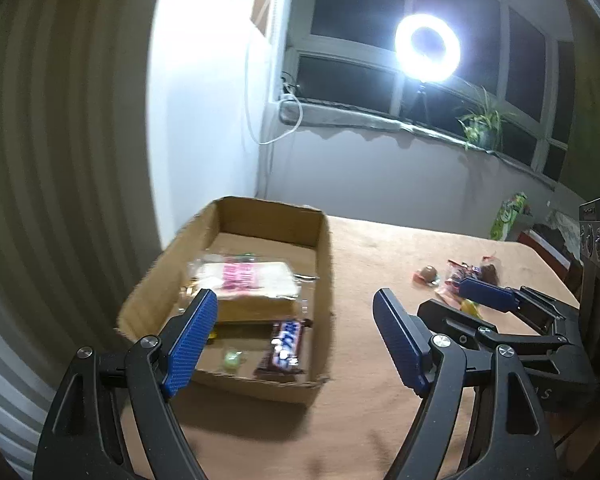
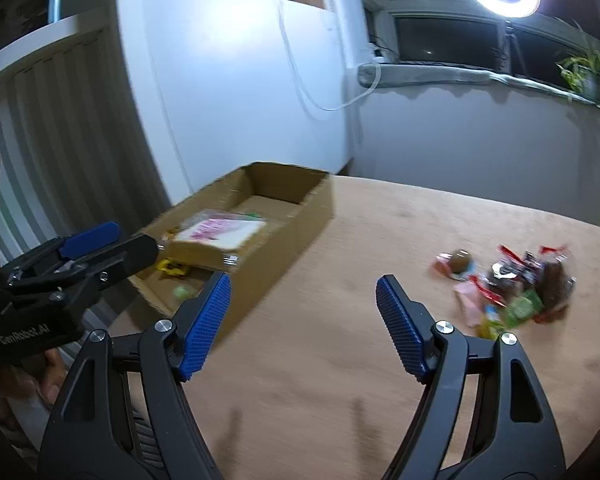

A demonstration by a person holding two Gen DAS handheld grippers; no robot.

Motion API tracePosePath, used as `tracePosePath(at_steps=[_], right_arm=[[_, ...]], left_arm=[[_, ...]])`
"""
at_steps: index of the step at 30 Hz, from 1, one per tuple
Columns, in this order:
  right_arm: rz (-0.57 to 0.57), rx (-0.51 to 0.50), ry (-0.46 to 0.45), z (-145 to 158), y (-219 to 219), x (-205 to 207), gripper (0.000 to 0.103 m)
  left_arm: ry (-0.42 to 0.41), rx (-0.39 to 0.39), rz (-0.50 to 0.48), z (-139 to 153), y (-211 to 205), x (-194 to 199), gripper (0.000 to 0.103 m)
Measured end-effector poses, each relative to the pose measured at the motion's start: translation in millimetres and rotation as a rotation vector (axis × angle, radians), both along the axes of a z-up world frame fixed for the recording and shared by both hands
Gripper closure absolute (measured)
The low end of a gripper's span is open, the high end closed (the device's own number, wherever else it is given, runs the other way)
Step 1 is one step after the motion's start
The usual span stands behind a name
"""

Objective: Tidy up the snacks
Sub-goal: 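Move the right tool back to the remaining snack pile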

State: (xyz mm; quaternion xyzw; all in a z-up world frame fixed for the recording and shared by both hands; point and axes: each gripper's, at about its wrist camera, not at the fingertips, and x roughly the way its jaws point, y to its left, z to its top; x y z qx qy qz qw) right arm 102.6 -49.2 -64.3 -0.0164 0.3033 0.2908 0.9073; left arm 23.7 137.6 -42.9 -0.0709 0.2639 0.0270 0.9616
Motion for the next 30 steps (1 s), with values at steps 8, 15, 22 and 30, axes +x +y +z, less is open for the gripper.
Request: tracePosePath(at_steps=[8, 15, 22, 30], right_arm=[[-0.120, -0.032, 0.056, -21.3, -65.8, 19.0, 0.025], [-0.192, -0.081, 0.154, -48.6, -108.7, 54.3, 0.025], [-0.154, -0.120, 0.206, -56.2, -116.1, 84.0, 0.043], [-0.105, -0.105, 0.230, -64.0, -123.8, 84.2, 0.078]], left_arm=[[0.031, 0.027, -0.087, -9.3, -41.8, 17.7, 0.023], [0.083, 0.039, -0.176, -27.9, -79.6, 39.7, 0.023], [0.144, 0.041, -0.240, -49.5, -105.5, 61.5, 0.023], [0.195, 0.025, -0.276, -63.3, -119.4, 89.3, 0.023]])
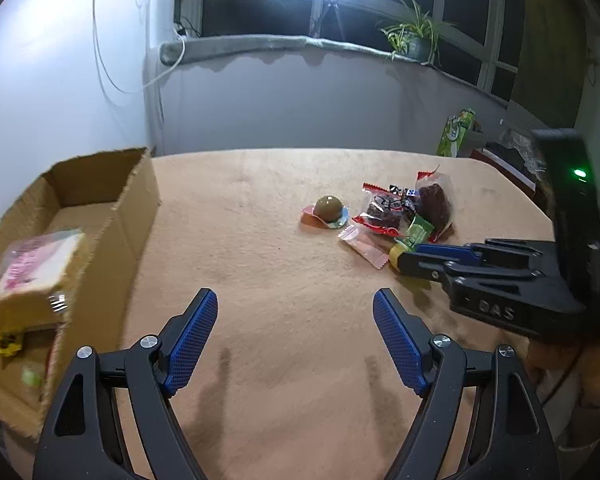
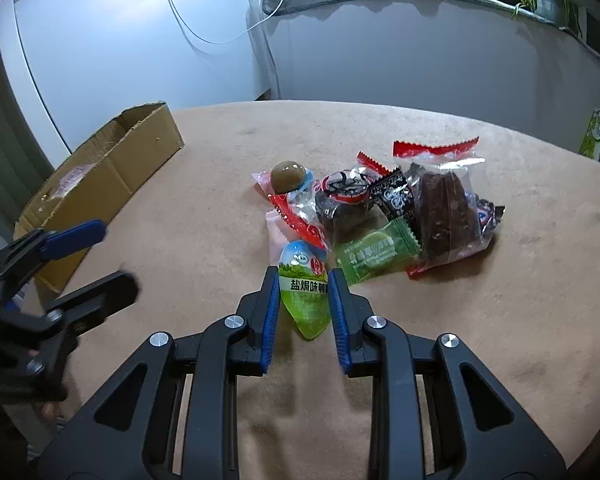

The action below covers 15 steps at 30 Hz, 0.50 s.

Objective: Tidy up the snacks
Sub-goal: 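Move the right tool back to the remaining snack pile, then grasp the green-wrapped candy with the left tool while the right tool grasps the yellow candy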

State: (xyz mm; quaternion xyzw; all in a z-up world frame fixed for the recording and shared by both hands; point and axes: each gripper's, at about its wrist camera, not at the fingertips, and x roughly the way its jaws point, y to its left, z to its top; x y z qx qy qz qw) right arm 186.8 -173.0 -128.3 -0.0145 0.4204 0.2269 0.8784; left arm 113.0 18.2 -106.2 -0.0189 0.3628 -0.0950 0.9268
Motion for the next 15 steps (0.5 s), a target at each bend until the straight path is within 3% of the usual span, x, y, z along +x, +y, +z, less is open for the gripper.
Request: tracePosePath(at_steps=[3, 4, 6, 8, 10, 15], right_arm=[[0.003, 0.027, -0.001, -0.8, -1.7, 2.0, 0.077], [0.005, 0.028, -0.001, -1.8, -1.8, 4.9, 0.069], [0.025, 0.015, 0.036, -6.7, 1.7, 12.9, 0.065], [0.040, 0.013, 0.037, -5.2, 5.3, 16.8, 0.067], [0.043, 0.013, 0.032, -4.4, 5.3, 16.7, 0.075], [0.009, 0.036, 0.017, -1.2, -20.1, 1.0, 0.076]], left_arm=[[0.026, -0.018, -0.015, -6.1, -4.9, 9.7, 0.023], [0.038, -0.023, -0.020, -8.2, -7.2, 13.3, 0.023], [0.045, -0.026, -0.021, -9.8, -9.2, 17.5, 0.023], [0.052, -0.032, -0.022, -10.5, -10.3, 20.1, 0.023], [0.060, -0.034, -0.023, -11.6, -11.5, 22.3, 0.023], [0.091, -0.038, -0.045, -14.5, -22.4, 30.1, 0.023]])
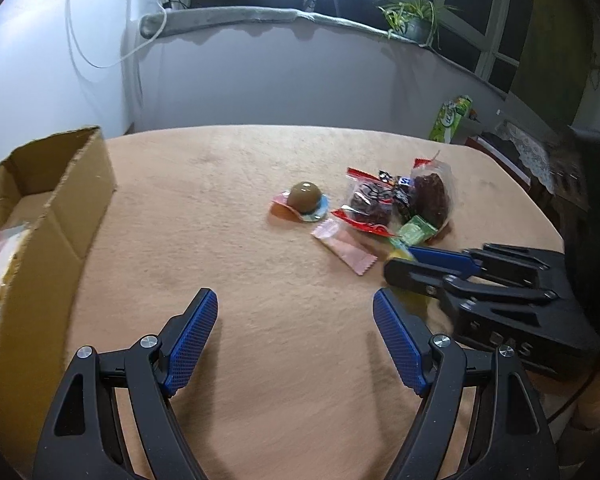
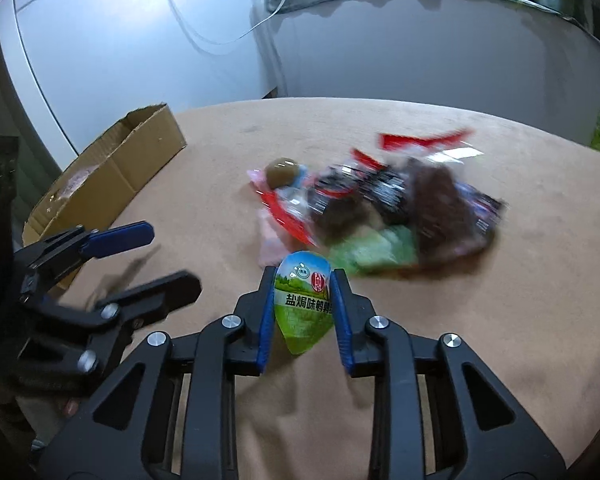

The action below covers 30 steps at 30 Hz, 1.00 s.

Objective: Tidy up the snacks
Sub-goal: 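Grasp the green-wrapped candy with the left tool while the right tool grasps the yellow candy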

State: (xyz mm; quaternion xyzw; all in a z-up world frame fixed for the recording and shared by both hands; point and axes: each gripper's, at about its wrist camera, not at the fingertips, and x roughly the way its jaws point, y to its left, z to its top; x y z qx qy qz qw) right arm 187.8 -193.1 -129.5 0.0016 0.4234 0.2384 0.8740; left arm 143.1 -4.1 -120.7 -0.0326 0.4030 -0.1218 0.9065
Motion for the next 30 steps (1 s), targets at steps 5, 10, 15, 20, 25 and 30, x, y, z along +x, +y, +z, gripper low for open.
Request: tracePosePath(at_steps=[5, 10, 15, 20, 25, 30], right_arm=[[-0.093, 0.078, -0.014, 3.4, -48.1, -19.7, 0.077], [-0.209, 0.086, -0.047, 8.2, -98.3, -36.5, 0.078], [-0.273, 0.130, -0.023, -7.8, -137.3, -48.9, 0.078], [-0.259, 0.188, -0.058, -8.9, -145.0, -55.9, 0.078], [-0.149, 0.145, -0.087, 0.9, -113.8, -57.2, 0.042], [-0.113, 0.026, -0.050, -4.4, -72.6, -35.6, 0.042]], left_arm=[[0.025, 0.000, -0.048, -0.7, -30.9, 9.6, 0.023], [0.037, -0.055, -0.216, 2.1, -87.6, 13.5, 0.036], [0.024, 0.011, -0.250, -2.2, -104.3, 38.2, 0.046], [0.063, 0.010, -0.306, -5.4, -104.4, 59.2, 0.052], [0.058, 0.073, -0.392, -5.1, -111.5, 56.7, 0.053], [0.057, 0.083, -0.378, -5.3, -106.4, 63.1, 0.072]])
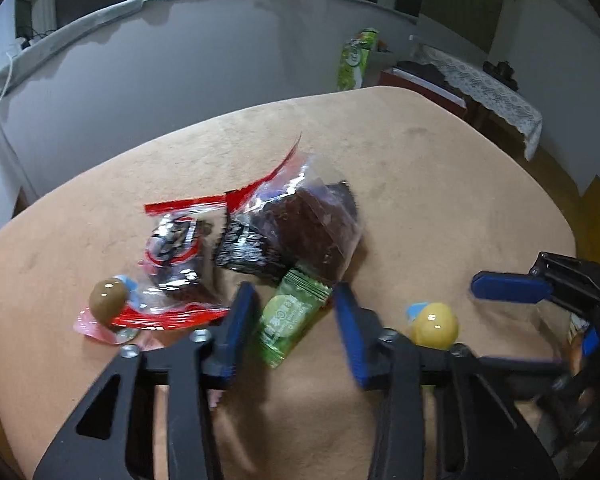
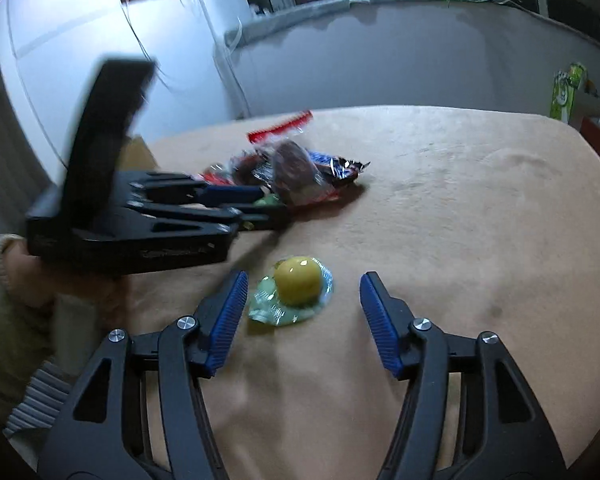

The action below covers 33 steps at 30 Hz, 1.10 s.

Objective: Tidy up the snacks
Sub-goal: 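Grasp the green-wrapped candy with the left tool while the right tool grasps the yellow candy, then carry both candies over the box and open both tools to release them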

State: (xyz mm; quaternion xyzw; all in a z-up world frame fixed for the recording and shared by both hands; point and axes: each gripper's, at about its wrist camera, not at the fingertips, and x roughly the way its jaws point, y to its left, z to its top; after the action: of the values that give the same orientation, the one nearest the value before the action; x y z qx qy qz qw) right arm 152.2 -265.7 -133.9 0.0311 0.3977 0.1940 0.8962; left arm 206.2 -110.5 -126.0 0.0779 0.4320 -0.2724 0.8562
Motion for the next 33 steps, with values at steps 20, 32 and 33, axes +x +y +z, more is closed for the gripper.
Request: tracePosePath(at_steps=[20, 32, 33], right_arm=[[-0.126, 0.105, -0.060, 15.9, -14.4, -26.2, 0.074], [-0.055, 0.130, -0.164, 70.9, 24.2, -46.2, 0.074], [-0.039, 0.133, -0.172, 75.6, 33.1, -46.5, 0.074]], left_arm=[[-0.078, -0.101, 0.077, 23.4, 40.4, -62.9, 0.099], [-0.255, -0.142, 0.246, 83.6, 112.7, -122.2, 0.099], [-0.268, -0.137, 0.264, 87.1, 120.4, -125.5, 0.099]])
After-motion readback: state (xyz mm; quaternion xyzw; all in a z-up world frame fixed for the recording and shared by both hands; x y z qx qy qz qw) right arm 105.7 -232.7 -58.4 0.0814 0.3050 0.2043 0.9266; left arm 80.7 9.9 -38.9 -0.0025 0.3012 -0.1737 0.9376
